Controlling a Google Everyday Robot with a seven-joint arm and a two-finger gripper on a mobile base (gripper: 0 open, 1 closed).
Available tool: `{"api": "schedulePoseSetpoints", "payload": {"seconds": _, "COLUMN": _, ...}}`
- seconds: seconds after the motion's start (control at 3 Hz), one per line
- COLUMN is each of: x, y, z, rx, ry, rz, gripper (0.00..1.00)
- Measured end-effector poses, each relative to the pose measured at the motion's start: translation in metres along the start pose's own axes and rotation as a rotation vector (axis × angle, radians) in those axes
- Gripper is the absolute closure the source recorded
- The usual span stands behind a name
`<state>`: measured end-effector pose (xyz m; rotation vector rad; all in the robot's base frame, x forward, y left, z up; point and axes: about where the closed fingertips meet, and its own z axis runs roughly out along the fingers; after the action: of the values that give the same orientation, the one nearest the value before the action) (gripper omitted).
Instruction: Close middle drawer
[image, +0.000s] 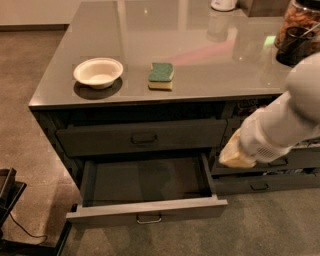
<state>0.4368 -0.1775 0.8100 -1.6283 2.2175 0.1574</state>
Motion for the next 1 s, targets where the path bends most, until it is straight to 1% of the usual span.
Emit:
{"api": "schedulePoseSetpoints", "payload": {"seconds": 0.33, "x": 0.002, "y": -0.001, "z": 0.013, "rx": 0.015, "ry": -0.008, "rz": 0.005, "gripper": 1.0}}
{"api": "schedulePoseSetpoints", "payload": {"seconds": 0.67, "x": 0.002, "y": -0.001, "z": 0.012, "rx": 0.015, "ry": -0.008, "rz": 0.004, "gripper": 1.0}}
{"api": "schedulePoseSetpoints", "payload": {"seconds": 1.0, "x": 0.015, "y": 0.007, "z": 0.029, "rx": -0.01, "ry": 0.007, "rz": 0.001, "gripper": 1.0}}
